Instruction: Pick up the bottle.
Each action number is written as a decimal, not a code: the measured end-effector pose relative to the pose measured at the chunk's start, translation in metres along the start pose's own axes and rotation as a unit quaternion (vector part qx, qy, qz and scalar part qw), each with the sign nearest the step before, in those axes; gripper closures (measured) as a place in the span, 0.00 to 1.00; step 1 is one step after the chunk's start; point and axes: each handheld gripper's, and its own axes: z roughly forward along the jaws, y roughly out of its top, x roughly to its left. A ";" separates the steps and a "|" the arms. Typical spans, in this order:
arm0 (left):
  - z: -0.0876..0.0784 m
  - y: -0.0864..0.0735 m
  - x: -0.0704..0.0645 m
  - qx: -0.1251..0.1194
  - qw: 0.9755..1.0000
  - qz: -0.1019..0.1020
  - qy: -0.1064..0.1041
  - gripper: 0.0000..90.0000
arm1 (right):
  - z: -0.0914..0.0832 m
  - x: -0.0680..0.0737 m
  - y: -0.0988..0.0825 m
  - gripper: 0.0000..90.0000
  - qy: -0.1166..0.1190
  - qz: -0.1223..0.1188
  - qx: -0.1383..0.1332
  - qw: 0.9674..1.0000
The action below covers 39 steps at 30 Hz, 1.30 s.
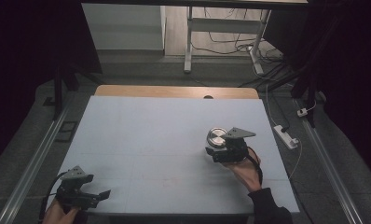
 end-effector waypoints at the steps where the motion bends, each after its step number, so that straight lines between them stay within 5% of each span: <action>1: 0.000 0.000 0.000 0.000 1.000 0.000 0.000 0.02 | -0.001 0.002 0.001 0.17 0.002 0.000 0.000 1.000; 20: 0.001 0.000 0.000 0.003 1.000 0.000 0.000 0.02 | 0.000 0.047 0.009 0.17 0.062 -0.032 0.003 0.998; 39: 0.002 0.001 -0.001 0.009 1.000 0.006 -0.001 0.02 | 0.010 0.095 0.014 0.17 0.126 -0.071 0.010 0.989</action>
